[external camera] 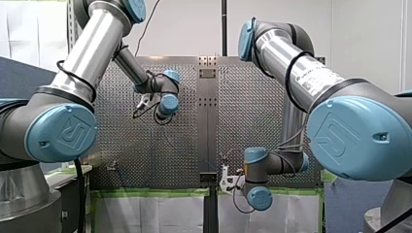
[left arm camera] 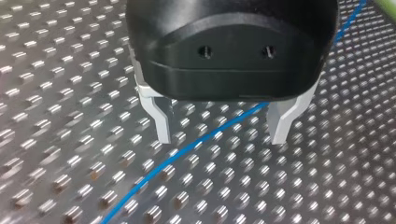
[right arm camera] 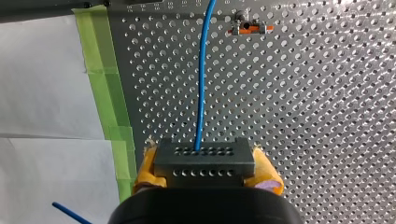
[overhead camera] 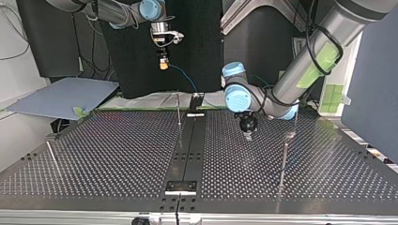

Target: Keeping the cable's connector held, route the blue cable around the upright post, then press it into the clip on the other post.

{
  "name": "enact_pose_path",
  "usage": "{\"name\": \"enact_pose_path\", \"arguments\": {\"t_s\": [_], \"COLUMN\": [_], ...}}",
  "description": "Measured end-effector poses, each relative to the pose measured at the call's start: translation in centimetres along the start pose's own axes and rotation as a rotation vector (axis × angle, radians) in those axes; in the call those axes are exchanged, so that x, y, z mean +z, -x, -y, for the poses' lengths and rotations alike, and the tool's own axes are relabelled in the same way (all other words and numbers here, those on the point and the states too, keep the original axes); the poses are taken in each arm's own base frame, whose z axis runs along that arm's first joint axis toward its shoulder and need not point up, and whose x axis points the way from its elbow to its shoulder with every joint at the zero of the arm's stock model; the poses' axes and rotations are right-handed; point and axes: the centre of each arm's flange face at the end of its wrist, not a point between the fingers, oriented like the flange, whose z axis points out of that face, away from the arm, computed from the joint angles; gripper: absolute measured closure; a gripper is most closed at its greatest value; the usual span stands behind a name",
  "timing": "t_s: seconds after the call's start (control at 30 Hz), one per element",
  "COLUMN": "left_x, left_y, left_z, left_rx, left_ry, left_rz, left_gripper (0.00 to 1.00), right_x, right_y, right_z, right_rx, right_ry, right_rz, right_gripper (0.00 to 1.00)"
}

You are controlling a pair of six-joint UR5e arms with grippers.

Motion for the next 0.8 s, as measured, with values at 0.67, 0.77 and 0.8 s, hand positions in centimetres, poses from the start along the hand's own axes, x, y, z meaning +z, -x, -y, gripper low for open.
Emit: {"name": "enact_pose_path", "arguments": {"t_s": [0.67,0.77,0.8], "left_x": [-0.6,-0.7,-0.8], "left_y": [-4.6,-5.6,-5.8], "left_z": [4.1,5.3,5.6], "left_rx": [0.149,0.164,0.168], "left_ry": [0.001,-0.015,-0.02], "left_rz": [-0.114,-0.125,-0.128], "left_gripper": [0.0,0.0,0.0], "right_x": [0.0,0.0,0.0], "right_y": [0.0,0.0,0.0], "right_z": [0.0,0.0,0.0], "right_rx": [-0.001,-0.001,-0.001], "right_ry": [0.002,0.001,0.002], "right_rz": [0.004,0.004,0.004], "right_gripper": [1.0,1.0,1.0]}}
